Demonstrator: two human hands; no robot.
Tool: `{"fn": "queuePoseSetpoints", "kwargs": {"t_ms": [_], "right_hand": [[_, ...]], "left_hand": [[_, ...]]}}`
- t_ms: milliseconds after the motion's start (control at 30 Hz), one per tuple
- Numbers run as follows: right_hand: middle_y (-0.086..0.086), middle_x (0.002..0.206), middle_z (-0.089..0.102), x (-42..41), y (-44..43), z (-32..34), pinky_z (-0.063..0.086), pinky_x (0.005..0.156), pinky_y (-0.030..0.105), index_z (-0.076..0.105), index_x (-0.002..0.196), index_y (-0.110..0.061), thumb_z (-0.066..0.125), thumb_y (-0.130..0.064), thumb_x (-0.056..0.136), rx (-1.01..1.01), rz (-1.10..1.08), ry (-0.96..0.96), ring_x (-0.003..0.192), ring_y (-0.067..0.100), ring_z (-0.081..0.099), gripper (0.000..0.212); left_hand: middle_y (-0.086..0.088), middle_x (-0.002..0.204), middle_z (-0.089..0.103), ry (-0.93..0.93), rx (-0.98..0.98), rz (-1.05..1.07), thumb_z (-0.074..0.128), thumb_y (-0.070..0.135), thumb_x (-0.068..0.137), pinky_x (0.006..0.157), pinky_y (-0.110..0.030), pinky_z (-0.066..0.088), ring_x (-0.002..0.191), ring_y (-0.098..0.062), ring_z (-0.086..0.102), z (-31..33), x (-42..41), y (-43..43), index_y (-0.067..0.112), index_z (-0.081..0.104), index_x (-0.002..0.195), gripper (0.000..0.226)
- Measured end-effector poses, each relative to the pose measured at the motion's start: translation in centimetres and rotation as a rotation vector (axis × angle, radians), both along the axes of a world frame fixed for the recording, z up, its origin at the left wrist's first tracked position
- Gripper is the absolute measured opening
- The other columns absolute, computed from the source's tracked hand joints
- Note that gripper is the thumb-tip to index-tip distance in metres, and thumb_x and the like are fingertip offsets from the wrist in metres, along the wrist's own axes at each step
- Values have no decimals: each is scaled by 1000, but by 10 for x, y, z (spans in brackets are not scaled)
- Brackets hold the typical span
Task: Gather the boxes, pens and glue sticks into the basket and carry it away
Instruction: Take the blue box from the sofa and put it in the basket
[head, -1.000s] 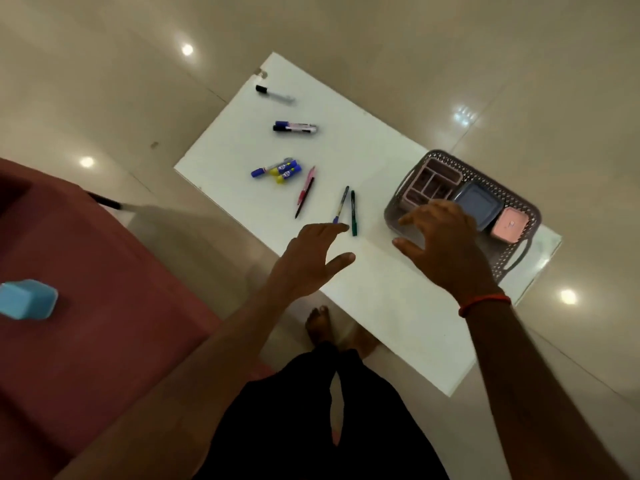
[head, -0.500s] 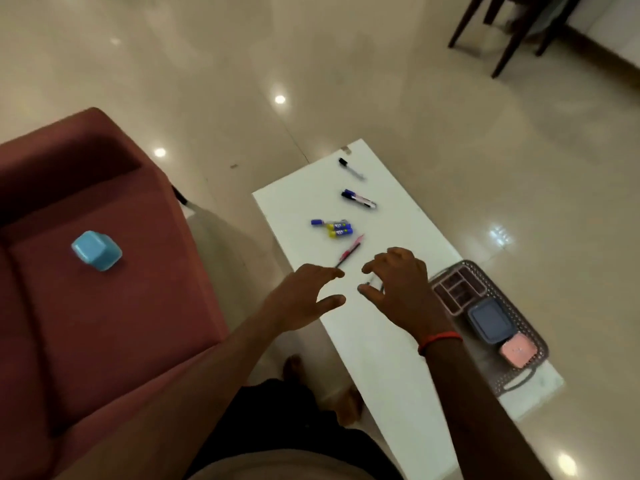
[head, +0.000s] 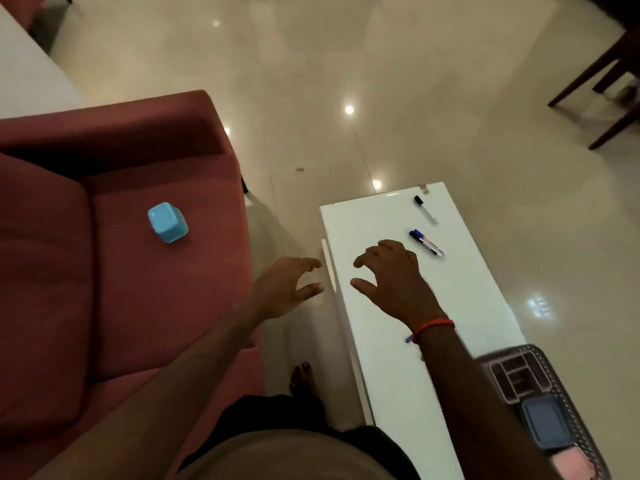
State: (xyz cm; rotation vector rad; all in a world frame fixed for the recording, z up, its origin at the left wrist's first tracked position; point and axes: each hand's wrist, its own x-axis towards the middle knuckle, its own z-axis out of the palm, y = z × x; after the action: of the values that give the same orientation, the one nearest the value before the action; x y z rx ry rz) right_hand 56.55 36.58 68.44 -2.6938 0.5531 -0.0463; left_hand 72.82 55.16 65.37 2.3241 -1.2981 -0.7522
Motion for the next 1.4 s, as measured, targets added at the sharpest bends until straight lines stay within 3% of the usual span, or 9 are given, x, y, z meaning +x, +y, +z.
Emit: {"fn": "queuePoseSetpoints", "kwargs": {"t_ms": [167,433,733,867,1000,1400], "right_hand": [[-5,126,63,57,13,6,28,104,40,66,115,-28,66,-48,87,-17,101,18,137,23,37,35],[-7,129,61,141,13,14,28,106,40,62,122,-30,65,-48,89,-10,295,56,137,22,36,38],[-8,131,61,260,-2,0,28,106,40,61,123,-31,64,-49,89,14,519,80,137,22,35,39],[-6,129,61,317,3,-5,28,105,39,62,123,-29,63,-49,89,16,625,77,134,22,37,39],[-5,128,61,360,13,-15,30,104,40,61,122,-29,62,-50,89,37,720,83,133,23,38,39],[-8,134,55,471,83,-36,28,108,37,53,130,-33,59,-51,91,86,911,182,134,19,35,44]], "left_hand": [[3,132,61,-34,-41,149,59,51,95,103,-36,40,125,-17,51,6,40,24,25,51,141,53],[3,138,60,-27,-58,452,58,56,93,106,-53,43,131,-19,51,12,87,56,25,51,142,58],[13,141,56,-10,59,687,58,59,92,106,-51,42,132,-12,49,4,140,73,34,51,141,55],[14,142,55,-15,116,774,51,72,83,103,-37,37,134,-12,48,0,170,76,32,51,142,71],[15,142,56,30,57,922,39,82,77,107,-51,41,133,-10,49,-4,194,77,36,51,141,80],[12,143,54,98,18,1103,51,70,87,108,-50,43,131,-12,49,-26,283,113,35,48,141,64]]}}
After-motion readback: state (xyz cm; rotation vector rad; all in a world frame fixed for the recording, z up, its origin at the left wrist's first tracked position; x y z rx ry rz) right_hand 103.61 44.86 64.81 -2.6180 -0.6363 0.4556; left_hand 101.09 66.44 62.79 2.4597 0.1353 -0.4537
